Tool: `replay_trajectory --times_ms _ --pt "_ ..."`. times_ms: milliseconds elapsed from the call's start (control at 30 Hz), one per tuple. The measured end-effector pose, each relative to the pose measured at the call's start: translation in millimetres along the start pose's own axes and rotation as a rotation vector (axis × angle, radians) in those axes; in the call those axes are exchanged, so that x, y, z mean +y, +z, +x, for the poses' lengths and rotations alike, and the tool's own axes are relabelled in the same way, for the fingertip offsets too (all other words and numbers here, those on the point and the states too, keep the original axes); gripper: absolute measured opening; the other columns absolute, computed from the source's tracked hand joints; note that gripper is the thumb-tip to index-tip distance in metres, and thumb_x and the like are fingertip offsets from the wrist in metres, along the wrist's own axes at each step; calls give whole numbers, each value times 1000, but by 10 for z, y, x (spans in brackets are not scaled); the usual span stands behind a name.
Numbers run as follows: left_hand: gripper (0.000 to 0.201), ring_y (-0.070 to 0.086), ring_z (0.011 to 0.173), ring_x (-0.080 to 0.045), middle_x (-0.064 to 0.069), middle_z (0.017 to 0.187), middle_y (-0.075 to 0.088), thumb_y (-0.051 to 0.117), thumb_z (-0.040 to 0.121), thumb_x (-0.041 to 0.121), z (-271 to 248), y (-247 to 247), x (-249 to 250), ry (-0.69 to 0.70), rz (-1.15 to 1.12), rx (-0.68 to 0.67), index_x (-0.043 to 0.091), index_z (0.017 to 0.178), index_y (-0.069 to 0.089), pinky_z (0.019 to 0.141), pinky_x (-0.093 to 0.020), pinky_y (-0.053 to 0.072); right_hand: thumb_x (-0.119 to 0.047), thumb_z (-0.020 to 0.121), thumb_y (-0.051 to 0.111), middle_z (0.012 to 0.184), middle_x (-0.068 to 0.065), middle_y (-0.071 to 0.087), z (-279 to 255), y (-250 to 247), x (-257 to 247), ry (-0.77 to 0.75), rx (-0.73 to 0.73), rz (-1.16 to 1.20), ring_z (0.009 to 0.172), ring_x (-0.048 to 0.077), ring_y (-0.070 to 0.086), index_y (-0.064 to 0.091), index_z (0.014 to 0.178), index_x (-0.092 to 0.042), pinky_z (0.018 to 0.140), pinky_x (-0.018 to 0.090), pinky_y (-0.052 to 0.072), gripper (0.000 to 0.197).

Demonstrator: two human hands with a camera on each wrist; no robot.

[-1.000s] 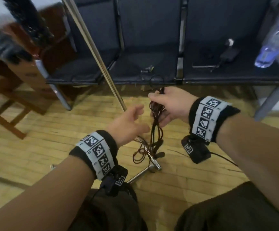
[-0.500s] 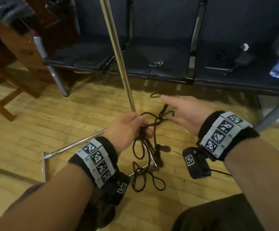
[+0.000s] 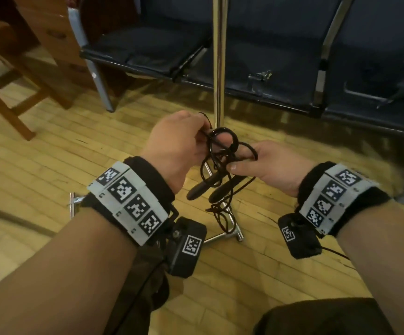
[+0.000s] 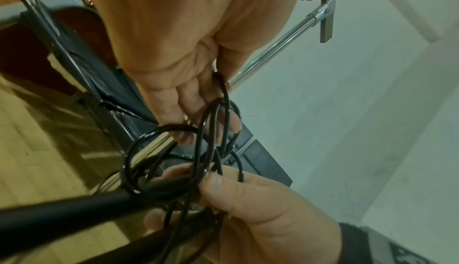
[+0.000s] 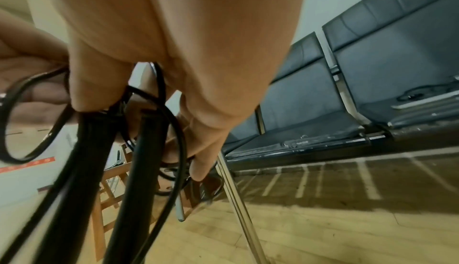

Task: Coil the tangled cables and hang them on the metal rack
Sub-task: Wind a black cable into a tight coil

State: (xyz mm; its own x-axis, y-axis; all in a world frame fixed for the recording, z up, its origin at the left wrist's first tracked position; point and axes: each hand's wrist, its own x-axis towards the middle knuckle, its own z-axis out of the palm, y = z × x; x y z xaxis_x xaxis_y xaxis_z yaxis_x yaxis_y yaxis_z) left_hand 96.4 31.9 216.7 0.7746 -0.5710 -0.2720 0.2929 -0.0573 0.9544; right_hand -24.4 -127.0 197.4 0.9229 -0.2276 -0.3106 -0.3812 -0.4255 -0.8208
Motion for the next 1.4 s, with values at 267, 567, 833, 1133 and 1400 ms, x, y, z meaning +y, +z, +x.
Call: replay_trajectory --times_ms 267,567,833,1133,1400 --pt "22 75 77 -27 -7 68 72 47 105 4 -30 -248 177 -64 -1 192 10 86 58 85 -46 65 -58 96 57 77 8 63 -20 2 -31 29 70 -319 73 35 60 75 92 -26 81 56 55 37" --pt "19 53 50 -7 13 53 48 49 110 26 54 -448 50 -19 67 261 20 99 63 51 -28 55 -53 95 60 111 -37 68 -74 -203 14 -14 73 -281 104 -8 60 78 103 -44 80 15 34 22" --pt "40 63 97 -21 -3 106 68 62 103 44 271 -370 -79 -126 327 272 16 131 63 87 -42 60 -47 104 49 77 0 75 -44 -217 146 68 148 -77 78 13 72 69 83 -12 85 38 48 46" --pt "62 62 97 -1 17 115 66 69 88 69 148 101 -315 62 945 -385 32 137 61 78 -27 50 -36 106 54 74 7 61 -45 -79 11 207 317 179 65 19 61 73 94 -8 72 42 57 36" --pt "14 79 87 -11 4 91 82 63 106 32 114 197 -348 39 654 -513 24 103 74 89 -39 62 -25 109 47 78 11 68 -142 -126 -139 78 251 482 67 25 68 69 99 -1 66 38 63 34"
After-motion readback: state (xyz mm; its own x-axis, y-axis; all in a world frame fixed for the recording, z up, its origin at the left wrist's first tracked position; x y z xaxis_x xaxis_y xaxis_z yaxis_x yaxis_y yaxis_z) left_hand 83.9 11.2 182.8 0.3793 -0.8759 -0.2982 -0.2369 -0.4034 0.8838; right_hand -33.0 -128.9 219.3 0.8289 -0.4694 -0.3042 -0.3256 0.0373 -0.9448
